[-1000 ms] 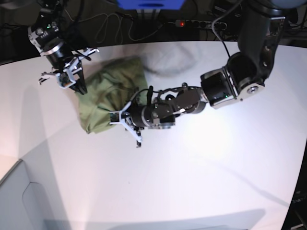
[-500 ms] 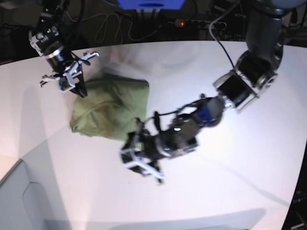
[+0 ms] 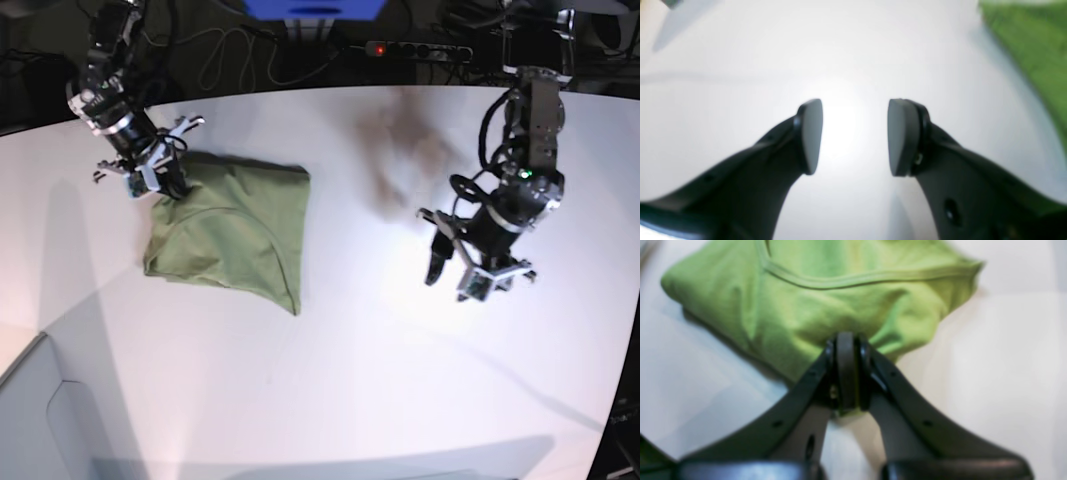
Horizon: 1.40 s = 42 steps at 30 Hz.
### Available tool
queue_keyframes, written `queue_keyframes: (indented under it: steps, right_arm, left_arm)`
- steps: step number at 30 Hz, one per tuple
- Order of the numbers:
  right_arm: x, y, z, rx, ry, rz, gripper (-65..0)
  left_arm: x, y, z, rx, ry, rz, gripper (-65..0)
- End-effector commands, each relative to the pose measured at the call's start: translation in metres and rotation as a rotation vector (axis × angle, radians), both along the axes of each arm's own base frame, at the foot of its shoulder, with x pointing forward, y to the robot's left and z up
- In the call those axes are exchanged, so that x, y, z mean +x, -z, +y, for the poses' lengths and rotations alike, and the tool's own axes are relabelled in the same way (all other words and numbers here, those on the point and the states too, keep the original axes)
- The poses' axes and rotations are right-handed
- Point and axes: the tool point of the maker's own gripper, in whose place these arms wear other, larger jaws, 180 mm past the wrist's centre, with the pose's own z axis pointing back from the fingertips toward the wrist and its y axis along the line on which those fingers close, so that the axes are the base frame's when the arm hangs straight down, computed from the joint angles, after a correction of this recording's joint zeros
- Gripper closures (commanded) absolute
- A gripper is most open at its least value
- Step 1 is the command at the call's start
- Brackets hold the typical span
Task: Fold the T-shirt properly
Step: 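Press the bundle corner with the right gripper and release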
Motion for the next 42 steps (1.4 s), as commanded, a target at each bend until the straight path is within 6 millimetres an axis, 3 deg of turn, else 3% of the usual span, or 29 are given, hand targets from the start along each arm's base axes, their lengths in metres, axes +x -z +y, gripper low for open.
queue_keyframes:
  steps: [1,8,10,14,17,20,22,28,31,34,37,42]
  right_arm:
    - [0.007,-0.01,0.001,0.02,-0.015,-0.044,-1.9]
    - [0.005,0.011,0.003,0.049,-0.008,0.01,-1.9]
    - [0.005,0.009,0.0,0.046,0.001,0.005,-1.9]
    - [0.012,-0.034,-0.023,-0.03,0.047,-0.107,-1.9]
    - [0.016,-0.071,-0.017,-0.071,0.03,-0.206,-1.9]
    - [0.019,-0.082,0.008,-0.042,-0.02,-0.239,-1.9]
    - [0.019,-0.077,0.021,-0.011,-0.04,-0.226,-1.9]
    - [0.008,-0.021,0.053,0.106,-0.076,-0.073,-1.9]
    - [-0.002,0.007,0.055,0.137,-0.072,0.009,-1.9]
    - [-0.002,0.018,0.051,0.139,-0.065,0.035,-1.9]
    - [-0.001,0.014,0.047,0.122,-0.078,0.027,-1.9]
    - [0.001,-0.033,0.047,0.06,-0.103,-0.097,0.0]
  left_arm:
    - [-0.003,-0.002,0.011,0.018,-0.022,-0.006,-29.9]
    - [-0.026,0.018,0.018,-0.013,-0.075,0.051,-29.8]
    - [-0.03,0.022,0.019,-0.025,-0.095,0.063,-29.8]
    - [-0.04,0.029,0.033,-0.028,-0.14,0.087,-29.8]
    - [-0.047,0.034,0.035,-0.028,-0.147,0.102,-29.8]
    - [-0.05,0.037,0.036,-0.027,-0.15,0.112,-29.8]
    - [-0.052,0.038,0.036,-0.026,-0.151,0.118,-29.8]
    - [-0.058,0.036,0.032,-0.021,-0.14,0.118,-29.7]
    - [-0.062,0.036,0.031,-0.02,-0.136,0.122,-29.7]
    - [-0.063,0.036,0.03,-0.019,-0.134,0.122,-29.7]
    - [-0.066,0.037,0.029,-0.02,-0.133,0.127,-29.7]
    - [-0.067,0.038,0.029,-0.021,-0.133,0.129,-29.7]
